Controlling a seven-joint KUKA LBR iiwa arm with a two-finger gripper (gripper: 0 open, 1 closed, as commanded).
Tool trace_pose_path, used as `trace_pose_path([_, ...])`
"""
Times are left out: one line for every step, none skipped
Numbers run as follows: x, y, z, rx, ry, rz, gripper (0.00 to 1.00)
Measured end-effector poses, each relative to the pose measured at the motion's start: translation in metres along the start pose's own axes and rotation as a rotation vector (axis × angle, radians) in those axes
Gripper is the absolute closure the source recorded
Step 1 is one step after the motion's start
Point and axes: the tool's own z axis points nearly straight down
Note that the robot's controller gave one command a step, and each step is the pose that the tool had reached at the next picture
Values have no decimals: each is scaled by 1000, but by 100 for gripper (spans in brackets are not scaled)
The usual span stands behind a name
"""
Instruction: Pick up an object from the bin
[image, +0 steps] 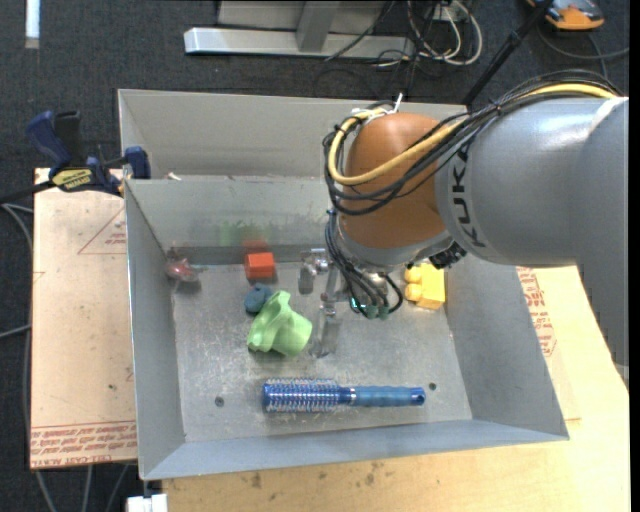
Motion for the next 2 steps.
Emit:
trace_pose_path([-14, 50, 98, -1, -5, -13, 0])
trace_pose_path([-16, 49, 91, -2, -13, -8, 100])
